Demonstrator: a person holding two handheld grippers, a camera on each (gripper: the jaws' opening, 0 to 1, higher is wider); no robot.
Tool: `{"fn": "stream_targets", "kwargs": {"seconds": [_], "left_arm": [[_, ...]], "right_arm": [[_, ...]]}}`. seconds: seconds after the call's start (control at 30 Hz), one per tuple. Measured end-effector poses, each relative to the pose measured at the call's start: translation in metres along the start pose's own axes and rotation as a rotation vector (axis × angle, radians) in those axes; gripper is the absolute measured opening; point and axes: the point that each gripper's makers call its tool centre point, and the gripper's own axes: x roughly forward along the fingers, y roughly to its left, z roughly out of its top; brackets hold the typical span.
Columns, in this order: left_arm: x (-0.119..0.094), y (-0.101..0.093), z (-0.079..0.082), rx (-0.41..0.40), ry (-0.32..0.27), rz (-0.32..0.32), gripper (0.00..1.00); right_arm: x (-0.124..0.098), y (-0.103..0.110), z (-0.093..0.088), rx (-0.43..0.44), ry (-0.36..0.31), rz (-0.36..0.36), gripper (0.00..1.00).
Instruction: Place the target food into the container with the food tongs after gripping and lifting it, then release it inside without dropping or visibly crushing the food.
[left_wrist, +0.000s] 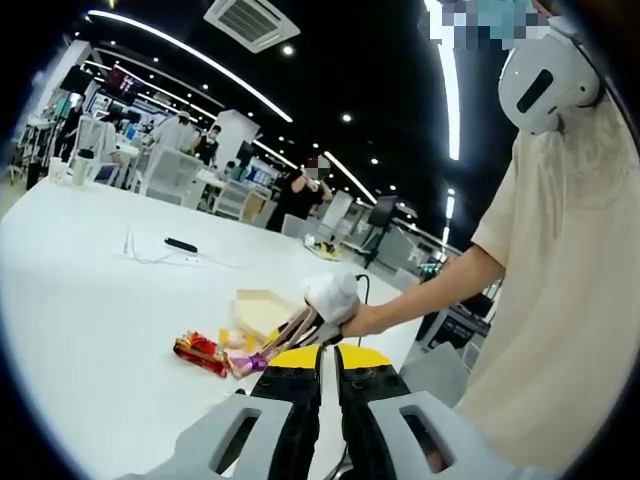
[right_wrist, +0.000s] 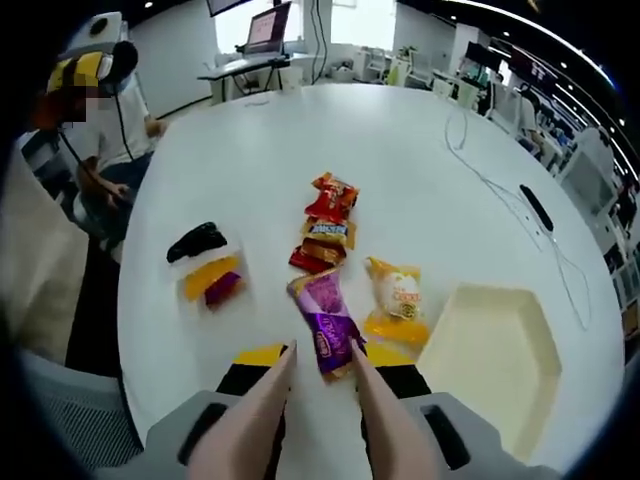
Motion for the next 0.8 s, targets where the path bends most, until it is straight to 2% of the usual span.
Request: {"fn": "stream_targets", "kwargs": {"seconds": [0.03, 0.13, 0.23, 0.33, 0.4, 0.47, 0.5, 0.53, 0.57, 0.8], "left_arm": [[0.000, 0.000, 0.000, 0.000, 0.000, 0.001, 0.03], [-0.002, -0.001, -0.002, -0.003, 0.001, 0.003, 0.03], [-0.002, -0.002, -0.002, -0.003, 0.000, 0.006, 0.03], [-0.003, -0.003, -0.001, -0.002, -0.004, 0.008, 0.03], [-0.005, -0.003, -0.001, 0.000, -0.006, 0.011, 0.03], [-0.006, -0.003, 0.000, 0.001, -0.007, 0.014, 0.03], [-0.007, -0.002, 0.000, 0.000, -0.009, 0.016, 0.03], [-0.008, -0.002, 0.000, 0.001, -0.010, 0.018, 0.03], [-0.009, -0.002, 0.000, 0.000, -0.012, 0.022, 0.03], [-0.009, -0.002, 0.001, 0.000, -0.021, 0.018, 0.03]], "right_arm": [[0.000, 0.001, 0.001, -0.004, 0.001, 0.004, 0.28], [0.002, 0.003, 0.011, -0.093, -0.008, -0.004, 0.28], [0.005, 0.002, 0.018, -0.123, -0.017, -0.001, 0.29], [0.014, -0.003, 0.017, -0.134, 0.003, 0.011, 0.29], [0.020, 0.000, 0.006, -0.101, 0.054, 0.056, 0.29], [0.024, -0.005, 0.007, -0.110, 0.042, 0.039, 0.29], [0.025, -0.007, 0.004, -0.113, 0.056, 0.034, 0.28], [0.025, -0.004, 0.007, -0.064, 0.036, 0.052, 0.27], [0.024, -0.004, 0.005, -0.054, 0.053, 0.049, 0.27], [0.021, 0.000, 0.002, -0.009, 0.053, 0.043, 0.21]]}}
